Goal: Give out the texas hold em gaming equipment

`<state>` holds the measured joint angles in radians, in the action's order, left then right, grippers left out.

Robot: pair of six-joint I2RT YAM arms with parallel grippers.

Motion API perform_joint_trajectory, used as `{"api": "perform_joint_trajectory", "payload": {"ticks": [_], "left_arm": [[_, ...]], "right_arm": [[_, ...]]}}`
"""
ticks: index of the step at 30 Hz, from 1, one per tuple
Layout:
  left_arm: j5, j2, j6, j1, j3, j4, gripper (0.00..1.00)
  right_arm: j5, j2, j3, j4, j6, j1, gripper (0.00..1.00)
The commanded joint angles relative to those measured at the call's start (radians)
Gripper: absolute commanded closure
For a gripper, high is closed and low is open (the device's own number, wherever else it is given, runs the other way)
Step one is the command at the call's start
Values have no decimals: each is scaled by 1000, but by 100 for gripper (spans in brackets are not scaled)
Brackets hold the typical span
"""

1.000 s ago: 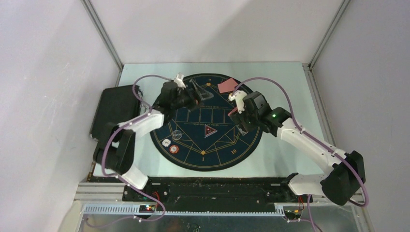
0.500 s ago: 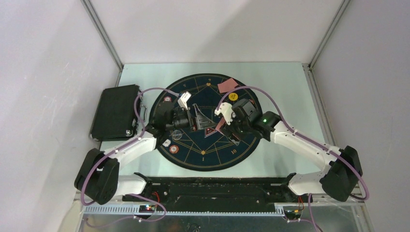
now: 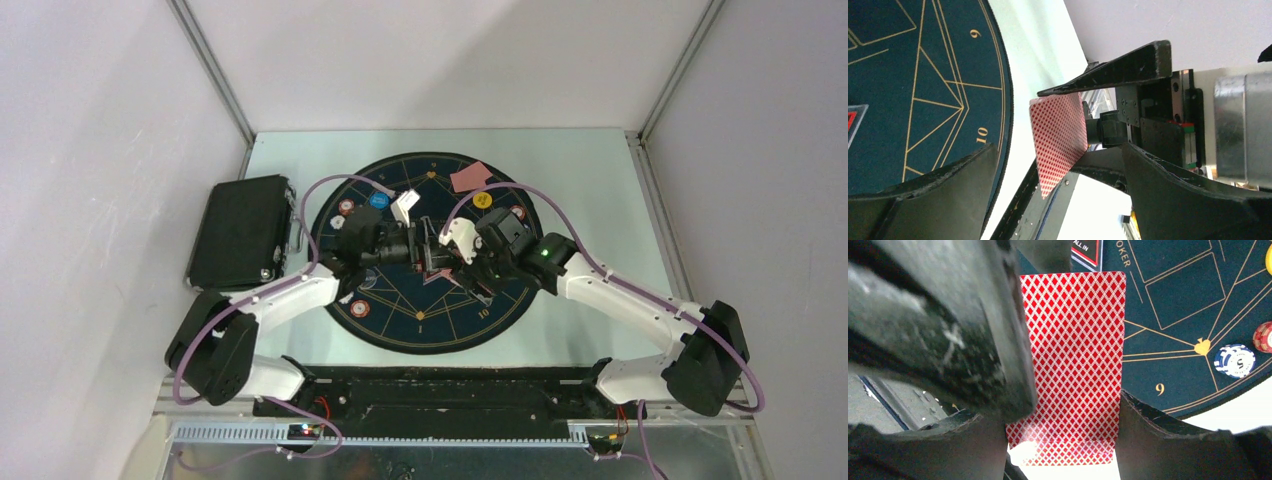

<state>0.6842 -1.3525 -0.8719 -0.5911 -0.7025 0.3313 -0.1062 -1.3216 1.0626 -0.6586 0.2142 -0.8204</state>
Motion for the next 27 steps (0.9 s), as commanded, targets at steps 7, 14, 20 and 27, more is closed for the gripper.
{"api": "perform_joint_trajectory", "payload": {"ticks": [7,14,20,27], "left_arm": [[-22,-51,74,-25,-74,-79,10],[-23,-53,89,-30,-77,-104,23],[-33,-32,97,-30,-78,-130,43],[-64,-5,121,-29,-91,-187,56]], "right_arm": [[-15,38,8,37,-2,-7,100],[-12,44,7,39,-2,-7,100],[1,39,8,37,-4,-7,100],[12,39,8,34,-9,-7,100]]}}
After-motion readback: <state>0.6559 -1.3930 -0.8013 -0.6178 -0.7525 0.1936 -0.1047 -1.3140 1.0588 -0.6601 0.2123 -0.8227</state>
